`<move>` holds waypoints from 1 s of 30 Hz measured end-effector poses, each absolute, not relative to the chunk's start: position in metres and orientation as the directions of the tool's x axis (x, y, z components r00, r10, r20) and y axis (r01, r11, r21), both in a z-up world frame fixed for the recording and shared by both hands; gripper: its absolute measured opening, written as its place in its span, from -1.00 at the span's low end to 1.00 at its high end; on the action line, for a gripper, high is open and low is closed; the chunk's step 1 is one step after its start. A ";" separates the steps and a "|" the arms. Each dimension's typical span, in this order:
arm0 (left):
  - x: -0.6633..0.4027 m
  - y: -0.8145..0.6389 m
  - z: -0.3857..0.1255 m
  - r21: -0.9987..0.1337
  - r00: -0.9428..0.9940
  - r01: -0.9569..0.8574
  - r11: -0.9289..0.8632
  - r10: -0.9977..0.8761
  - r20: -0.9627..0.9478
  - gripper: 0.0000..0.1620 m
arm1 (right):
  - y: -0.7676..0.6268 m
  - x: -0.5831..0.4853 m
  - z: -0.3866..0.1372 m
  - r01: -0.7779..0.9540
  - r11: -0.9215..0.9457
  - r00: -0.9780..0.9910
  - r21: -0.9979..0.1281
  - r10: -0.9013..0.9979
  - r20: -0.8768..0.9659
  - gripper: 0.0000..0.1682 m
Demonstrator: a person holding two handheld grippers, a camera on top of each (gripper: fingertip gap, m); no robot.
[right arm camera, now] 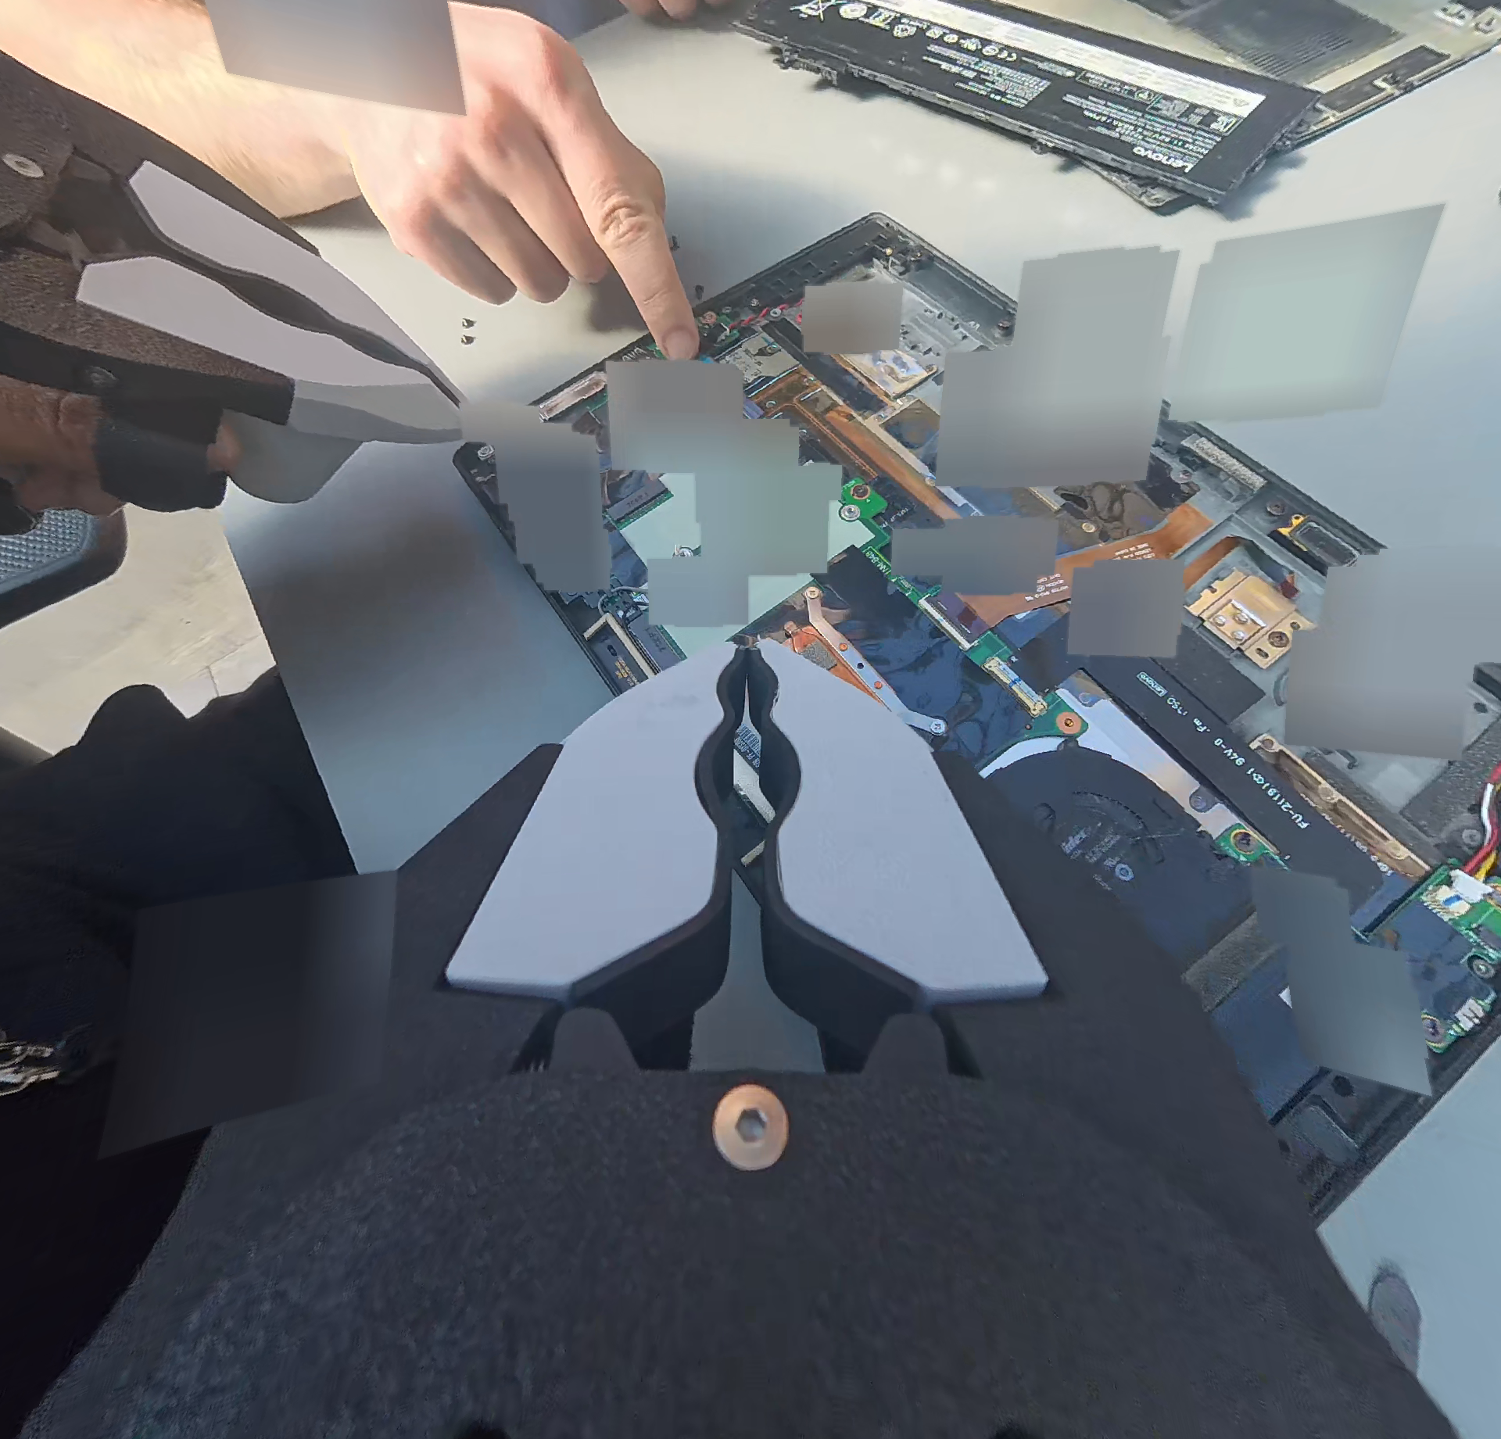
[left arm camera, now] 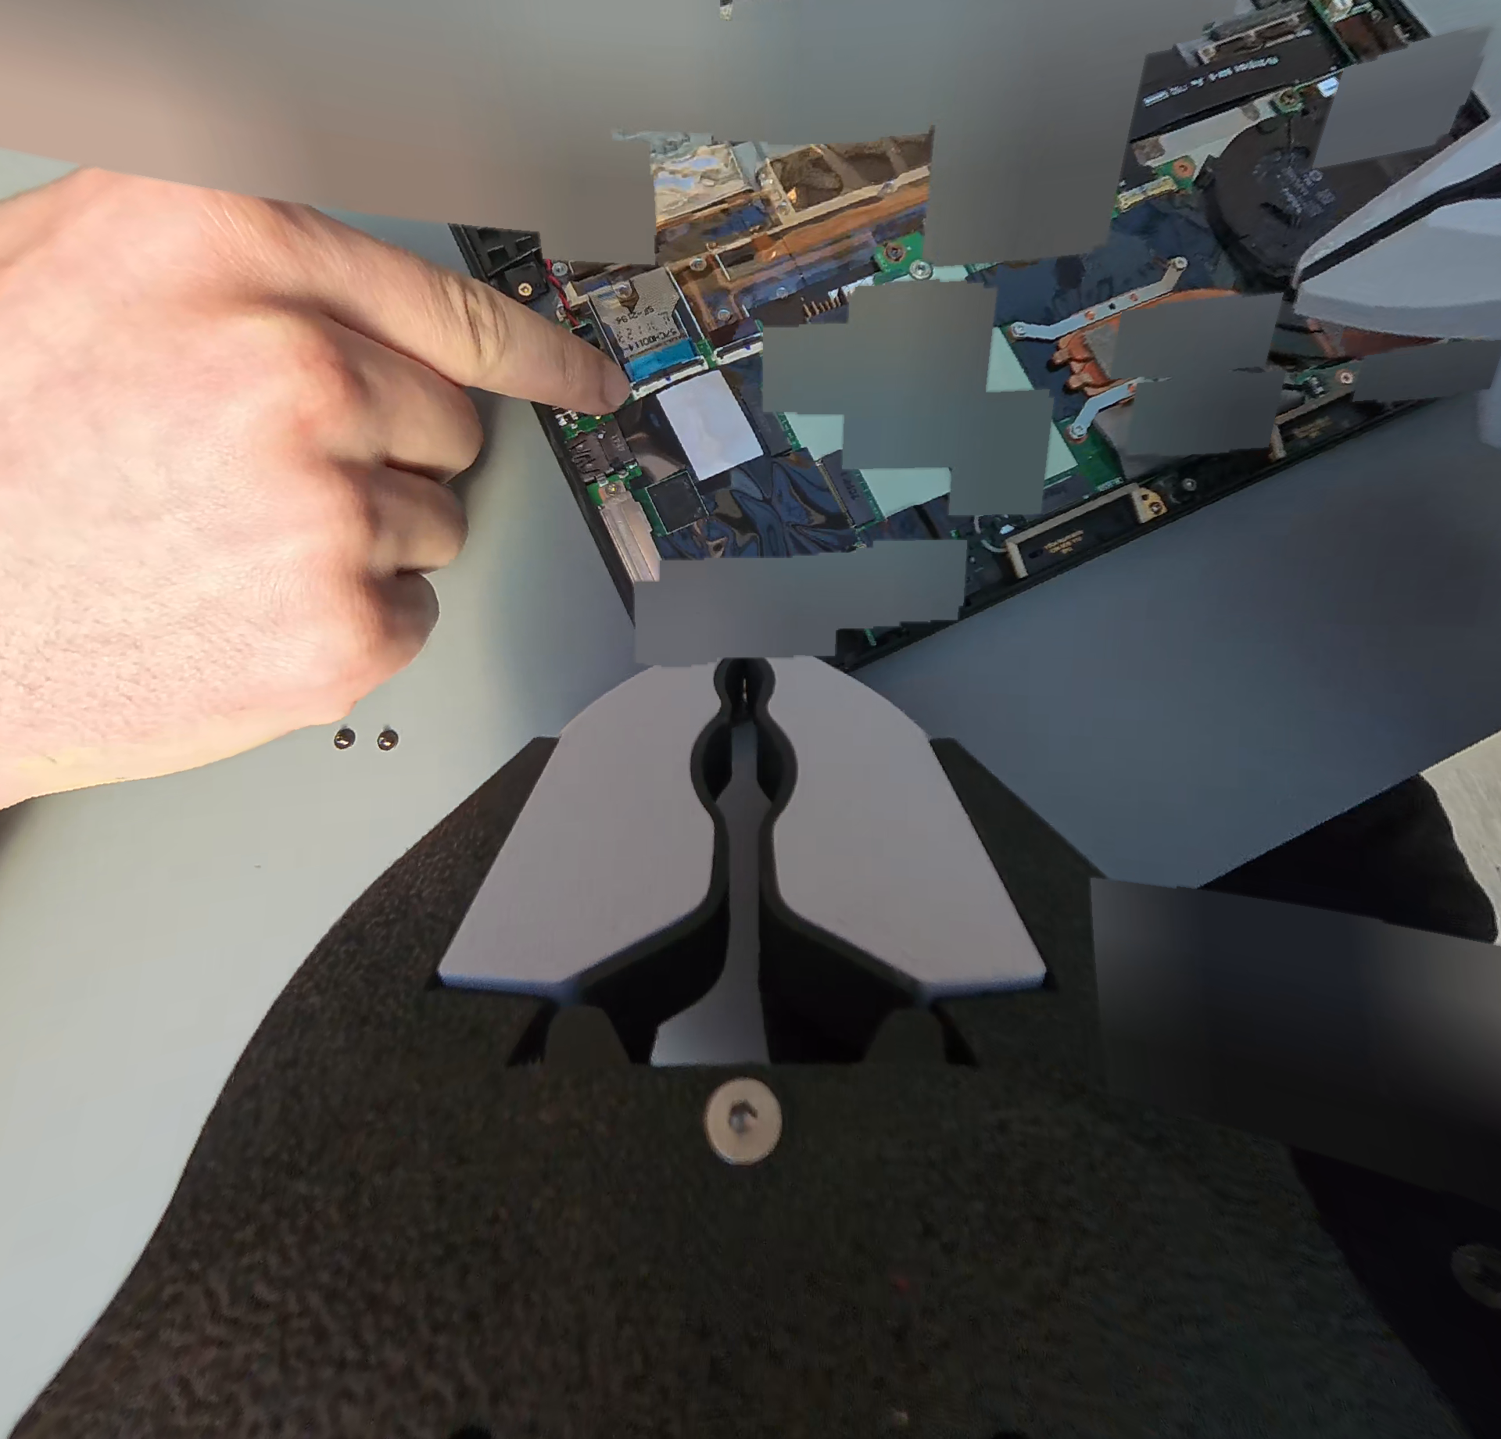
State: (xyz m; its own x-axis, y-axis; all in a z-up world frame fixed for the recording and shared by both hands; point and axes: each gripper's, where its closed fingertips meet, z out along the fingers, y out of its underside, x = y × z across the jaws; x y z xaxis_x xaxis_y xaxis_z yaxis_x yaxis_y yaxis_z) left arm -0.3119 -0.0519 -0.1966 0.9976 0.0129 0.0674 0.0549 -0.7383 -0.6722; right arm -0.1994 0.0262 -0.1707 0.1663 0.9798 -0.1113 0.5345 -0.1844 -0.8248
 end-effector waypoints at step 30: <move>-0.324 -0.047 -0.207 -0.641 0.991 0.131 -0.756 0.075 0.114 -1.00 | 0.028 -0.212 -0.173 0.453 -0.376 0.085 -0.808 0.921 -0.381 -1.00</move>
